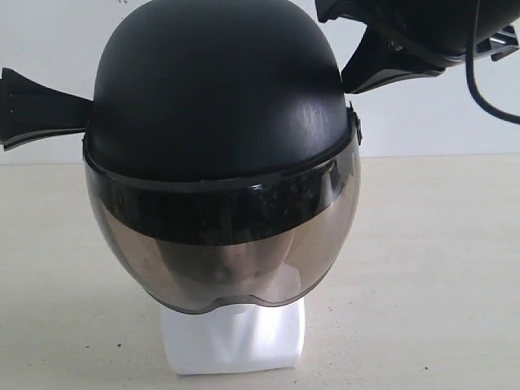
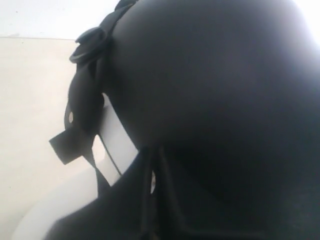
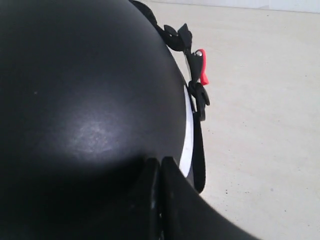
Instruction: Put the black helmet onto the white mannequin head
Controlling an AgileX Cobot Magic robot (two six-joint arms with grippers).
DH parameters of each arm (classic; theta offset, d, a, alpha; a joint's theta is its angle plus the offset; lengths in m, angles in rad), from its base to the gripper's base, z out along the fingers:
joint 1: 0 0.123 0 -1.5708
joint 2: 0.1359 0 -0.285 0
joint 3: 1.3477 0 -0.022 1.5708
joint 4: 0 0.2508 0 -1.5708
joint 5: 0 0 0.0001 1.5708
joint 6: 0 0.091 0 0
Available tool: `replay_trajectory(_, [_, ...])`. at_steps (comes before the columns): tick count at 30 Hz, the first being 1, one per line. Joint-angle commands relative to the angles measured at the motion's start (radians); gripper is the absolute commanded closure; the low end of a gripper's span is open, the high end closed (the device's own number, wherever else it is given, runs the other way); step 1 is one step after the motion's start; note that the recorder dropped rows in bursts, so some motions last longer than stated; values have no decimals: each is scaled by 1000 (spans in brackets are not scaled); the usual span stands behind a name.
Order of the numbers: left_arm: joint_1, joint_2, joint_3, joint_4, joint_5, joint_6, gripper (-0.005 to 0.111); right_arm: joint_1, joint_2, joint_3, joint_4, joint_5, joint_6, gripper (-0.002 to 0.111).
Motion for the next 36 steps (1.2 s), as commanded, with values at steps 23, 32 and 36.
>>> replay_trajectory(23, [69,-142,6,-10,-74,-30,102,9,-127,3,-404,8,233,108])
replay_trajectory(32, [67,-249,6,-31,-119,-59,102,9,-176,3,-528,172,243,108])
replay_trajectory(36, [64,-280,6,-31,-119,-125,102,9,-176,3,-528,178,243,108])
